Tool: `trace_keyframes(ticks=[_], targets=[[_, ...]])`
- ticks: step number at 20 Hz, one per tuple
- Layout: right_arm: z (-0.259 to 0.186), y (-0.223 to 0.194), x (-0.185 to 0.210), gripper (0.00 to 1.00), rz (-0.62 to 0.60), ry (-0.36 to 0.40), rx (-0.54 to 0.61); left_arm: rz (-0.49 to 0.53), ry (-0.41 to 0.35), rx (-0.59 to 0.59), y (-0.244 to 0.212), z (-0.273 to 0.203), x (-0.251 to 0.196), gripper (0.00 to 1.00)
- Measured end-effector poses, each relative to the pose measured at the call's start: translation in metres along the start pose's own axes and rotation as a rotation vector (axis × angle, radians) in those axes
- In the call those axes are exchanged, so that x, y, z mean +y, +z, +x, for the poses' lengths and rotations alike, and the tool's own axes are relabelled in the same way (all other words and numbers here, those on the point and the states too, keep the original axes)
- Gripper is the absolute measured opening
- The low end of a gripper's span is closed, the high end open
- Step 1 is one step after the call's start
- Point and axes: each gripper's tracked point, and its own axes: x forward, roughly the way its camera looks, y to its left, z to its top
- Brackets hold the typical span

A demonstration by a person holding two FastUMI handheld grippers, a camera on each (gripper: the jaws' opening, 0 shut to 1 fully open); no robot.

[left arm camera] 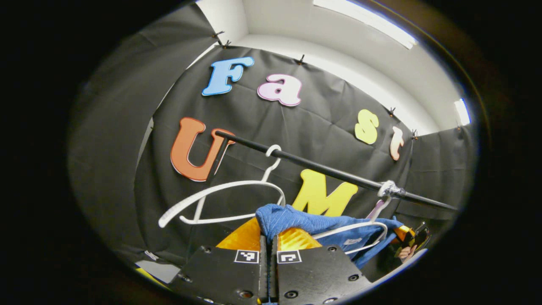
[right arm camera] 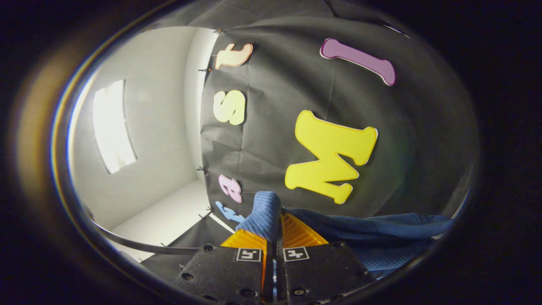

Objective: Grasp the clothes on the hanger with both hands and then place them into the laundry hamper below.

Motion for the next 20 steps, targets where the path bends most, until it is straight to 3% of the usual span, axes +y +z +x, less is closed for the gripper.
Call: trace_keyframes(ticks=[9, 12, 13, 15, 16, 18, 19, 20], targets=[[0.021, -0.003, -0.026, 0.06, 0.015, -0.008, 0.080, 0.051, 0.009, 0.071, -0.010, 0.017, 0.021, 0.02], [0.027, -0.001, -0.036, 0.06, 0.005, -0.018, 0.097, 0.031, -0.020, 0.092, -0.017, 0.021, 0.024, 0.02], [0.028, -0.002, -0.037, 0.06, 0.009, -0.018, 0.104, 0.014, -0.031, 0.101, -0.020, 0.023, 0.026, 0.07], [0.029, -0.003, -0.043, 0.04, 0.008, -0.028, 0.116, -0.004, -0.039, 0.120, -0.028, 0.024, 0.029, 0.02], [0.029, -0.003, -0.046, 0.06, -0.001, -0.031, 0.120, -0.003, -0.039, 0.127, -0.031, 0.024, 0.031, 0.07], [0.026, -0.001, -0.048, 0.04, -0.010, -0.032, 0.126, -0.001, -0.050, 0.143, -0.039, 0.026, 0.033, 0.01], [0.023, 0.001, -0.050, 0.06, -0.011, -0.032, 0.125, -0.007, -0.059, 0.149, -0.043, 0.026, 0.033, 0.07], [0.022, 0.002, -0.054, 0.06, -0.006, -0.038, 0.121, -0.018, -0.066, 0.155, -0.048, 0.026, 0.032, 0.07]])
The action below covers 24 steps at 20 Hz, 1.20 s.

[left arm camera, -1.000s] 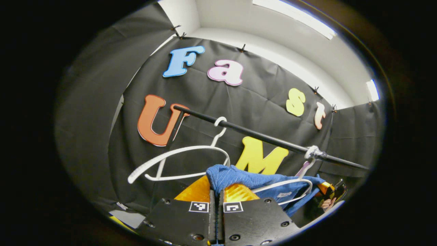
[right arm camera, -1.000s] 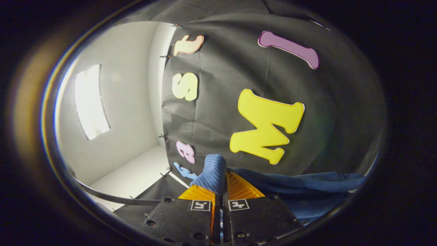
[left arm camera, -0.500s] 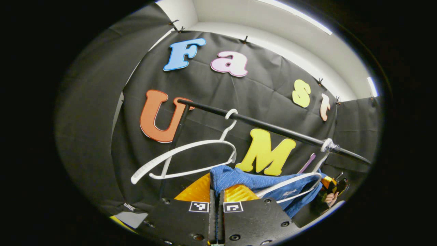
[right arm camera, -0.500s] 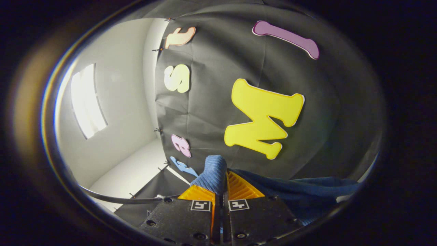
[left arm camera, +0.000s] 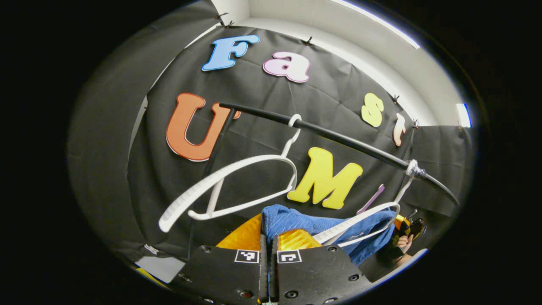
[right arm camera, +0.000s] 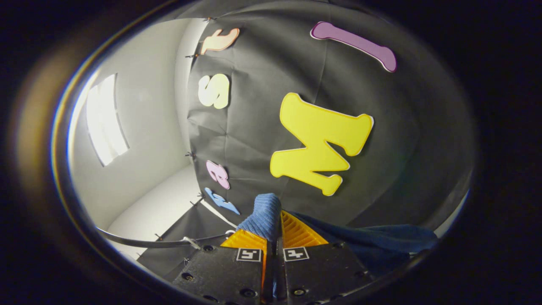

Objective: Grasp the clothes on the hanger with both hands and then place them into the laundry hamper below.

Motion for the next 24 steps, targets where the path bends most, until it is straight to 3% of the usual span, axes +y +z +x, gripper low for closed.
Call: trace_keyframes(ticks=[4, 10, 12, 20, 24], targets=[[-0.008, -0.008, -0.025, 0.05, 0.019, -0.058, 0.009, -0.020, -0.012, 0.020, -0.019, 0.001, 0.000, 0.07], [-0.017, -0.021, -0.032, 0.05, 0.025, -0.081, 0.022, -0.047, 0.016, 0.040, -0.041, -0.009, 0.012, 0.07], [-0.021, -0.031, -0.037, 0.05, 0.019, -0.101, 0.036, -0.060, 0.026, 0.045, -0.047, -0.012, 0.016, 0.02], [-0.047, -0.081, -0.068, 0.05, 0.028, -0.222, 0.098, -0.118, 0.069, 0.076, -0.078, -0.042, 0.041, 0.01], [-0.067, -0.106, -0.077, 0.05, 0.059, -0.256, 0.101, -0.129, 0.056, 0.067, -0.078, -0.060, 0.041, 0.02]])
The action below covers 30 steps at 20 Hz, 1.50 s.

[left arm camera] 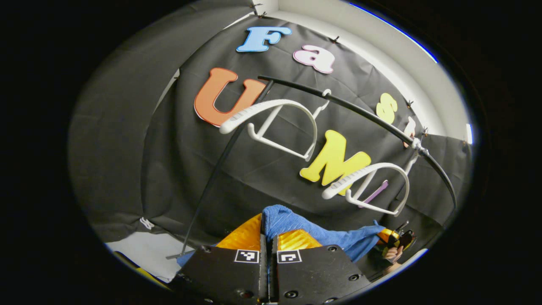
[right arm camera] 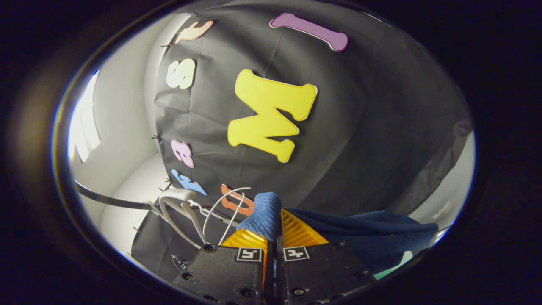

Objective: Grasp the clothes on the hanger with both hands and then place them into the laundry hamper below.

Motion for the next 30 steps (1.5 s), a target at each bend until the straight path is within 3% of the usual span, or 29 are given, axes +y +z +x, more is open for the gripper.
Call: trace_keyframes(ticks=[3, 9, 11, 19, 21, 27, 30], targets=[[-0.010, -0.021, -0.006, 0.05, -0.013, -0.045, 0.017, 0.012, -0.002, 0.011, -0.006, -0.009, 0.000, 0.02], [-0.036, -0.067, 0.012, 0.05, -0.044, -0.056, 0.045, 0.080, -0.047, 0.066, -0.034, -0.029, -0.025, 0.02], [-0.041, -0.083, 0.021, 0.05, -0.050, -0.053, 0.063, 0.091, -0.078, 0.082, -0.044, -0.036, -0.038, 0.07], [-0.045, -0.155, 0.079, 0.05, -0.114, 0.021, 0.173, 0.190, -0.211, 0.127, -0.058, -0.054, -0.090, 0.07], [-0.034, -0.170, 0.092, 0.05, -0.121, 0.040, 0.202, 0.212, -0.238, 0.142, -0.063, -0.057, -0.103, 0.02], [-0.030, -0.210, 0.128, 0.05, -0.085, 0.139, 0.282, 0.165, -0.321, 0.162, -0.069, -0.063, -0.142, 0.01], [-0.024, -0.222, 0.105, 0.05, -0.038, 0.100, 0.314, 0.093, -0.304, 0.215, -0.082, -0.067, -0.130, 0.01]])
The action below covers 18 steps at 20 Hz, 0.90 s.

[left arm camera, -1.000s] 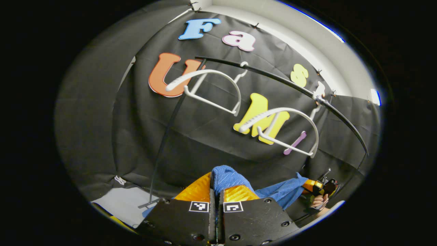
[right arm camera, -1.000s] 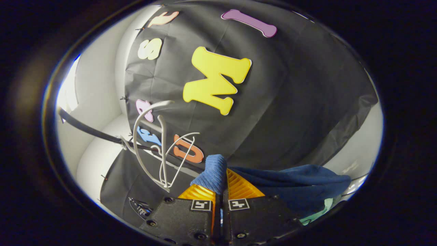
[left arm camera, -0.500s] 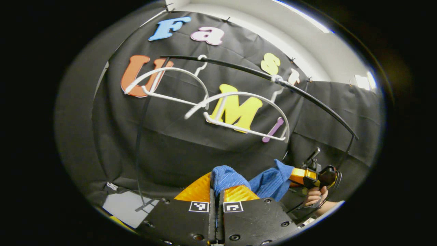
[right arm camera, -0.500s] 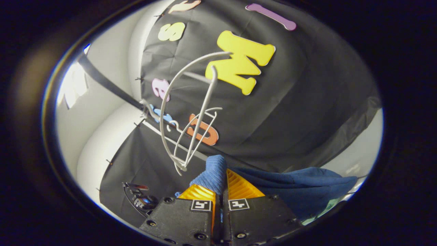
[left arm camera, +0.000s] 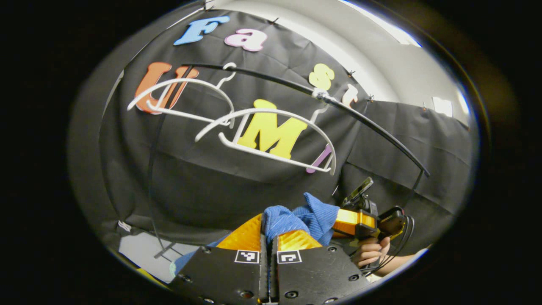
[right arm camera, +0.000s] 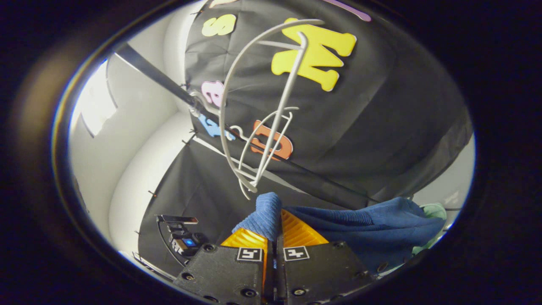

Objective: Grasp the clothes on the hanger with both hands and then place them into the laundry hamper below.

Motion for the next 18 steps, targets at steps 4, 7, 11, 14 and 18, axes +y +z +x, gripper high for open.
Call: trace_keyframes(ticks=[4, 7, 11, 14, 18], targets=[[0.019, -0.016, -0.058, 0.06, 0.082, -0.102, 0.042, -0.059, 0.072, 0.082, -0.046, 0.018, 0.033, 0.02], [0.025, -0.033, -0.107, 0.06, 0.142, -0.198, 0.070, -0.100, 0.139, 0.158, -0.090, 0.037, 0.057, 0.01], [0.023, -0.056, -0.174, 0.06, 0.215, -0.328, 0.116, -0.120, 0.233, 0.260, -0.138, 0.046, 0.092, 0.02], [0.021, -0.074, -0.217, 0.05, 0.249, -0.447, 0.169, -0.114, 0.299, 0.350, -0.171, 0.050, 0.112, 0.02], [0.034, -0.095, -0.260, 0.06, 0.304, -0.578, 0.246, -0.120, 0.370, 0.467, -0.199, 0.046, 0.123, 0.02]])
